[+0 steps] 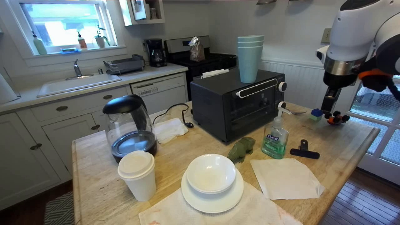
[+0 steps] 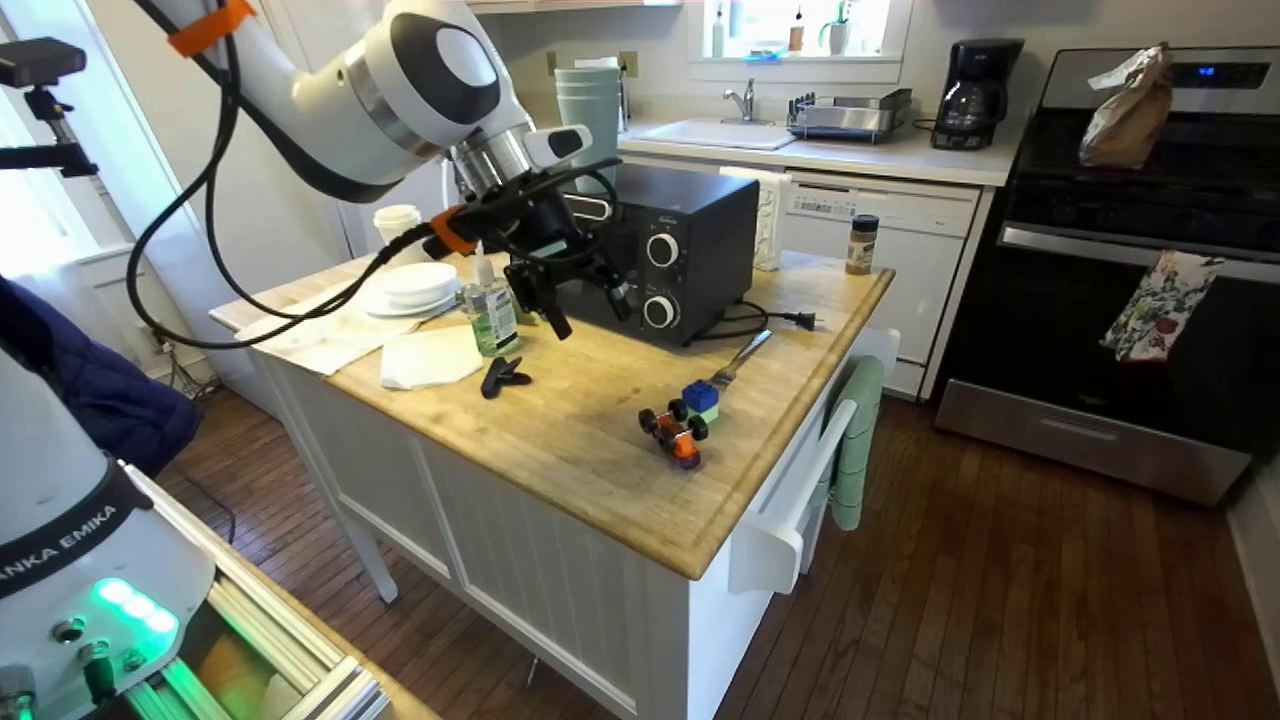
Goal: Turn the bottom knob on the toaster oven to the right
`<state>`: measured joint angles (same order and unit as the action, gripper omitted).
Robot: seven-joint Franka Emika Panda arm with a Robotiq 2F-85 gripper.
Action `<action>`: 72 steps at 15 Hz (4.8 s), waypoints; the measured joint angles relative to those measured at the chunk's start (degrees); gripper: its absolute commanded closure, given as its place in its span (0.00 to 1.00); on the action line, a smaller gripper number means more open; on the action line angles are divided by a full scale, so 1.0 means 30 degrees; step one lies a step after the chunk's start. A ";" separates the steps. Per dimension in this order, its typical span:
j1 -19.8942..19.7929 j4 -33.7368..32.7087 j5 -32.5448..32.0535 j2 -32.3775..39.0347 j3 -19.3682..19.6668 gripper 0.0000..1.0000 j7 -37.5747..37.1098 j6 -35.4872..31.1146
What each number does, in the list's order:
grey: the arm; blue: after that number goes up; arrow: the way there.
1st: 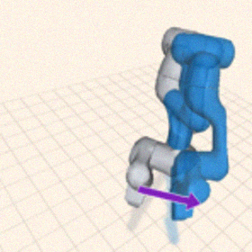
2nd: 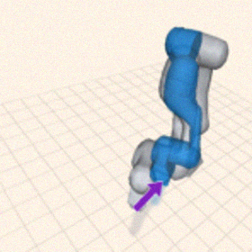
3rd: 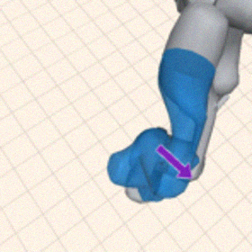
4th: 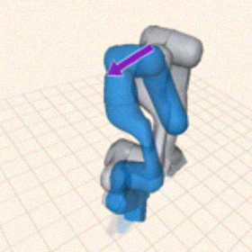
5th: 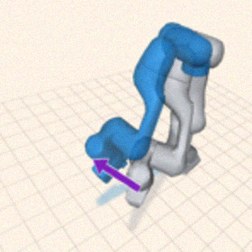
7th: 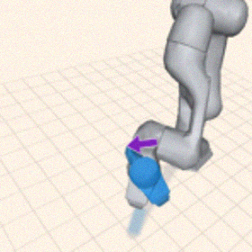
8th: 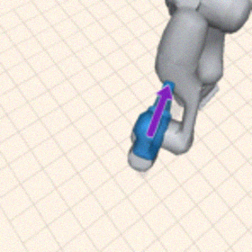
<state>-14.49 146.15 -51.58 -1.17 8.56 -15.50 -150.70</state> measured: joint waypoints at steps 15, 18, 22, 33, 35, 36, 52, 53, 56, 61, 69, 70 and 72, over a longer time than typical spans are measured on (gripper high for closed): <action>0.0924 -0.4842 -0.3262 0.5838 0.0352 0.00 -0.5026 -0.3245; 0.1249 -0.5504 -0.4005 0.6312 0.0363 0.01 -0.5698 -0.3261; 0.1467 -0.6121 -0.4895 0.6792 0.0377 0.06 -0.6398 -0.3261; 0.1528 -0.7135 -0.5726 0.7814 0.0376 0.25 -0.6976 -0.3322; 0.1528 -0.7202 -0.5726 0.7862 0.0376 0.27 -0.6989 -0.3393; 0.1528 -0.7240 -0.5726 0.7873 0.0376 0.29 -0.6990 -0.3417; 0.1555 -0.7323 -0.5725 0.7894 0.0365 0.78 -0.7245 -0.3513; 0.1551 -0.7323 -0.5679 0.7895 0.0364 0.78 -0.7270 -0.3514; 0.1347 -0.7314 -0.4605 0.7916 0.0224 0.78 -0.7170 -0.3632; 0.0548 -0.7244 -0.1384 0.7912 -0.0372 0.78 -0.5835 -0.4044; -0.0503 -0.7157 0.1777 0.7890 -0.1299 0.78 -0.4041 -0.4266; -0.0656 -0.7155 0.2244 0.7890 -0.1445 0.78 -0.3779 -0.4266; -0.0996 -0.7134 0.3269 0.7888 -0.1765 0.78 -0.3265 -0.4264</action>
<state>-17.48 124.74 -41.77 22.49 3.26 -25.29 -163.49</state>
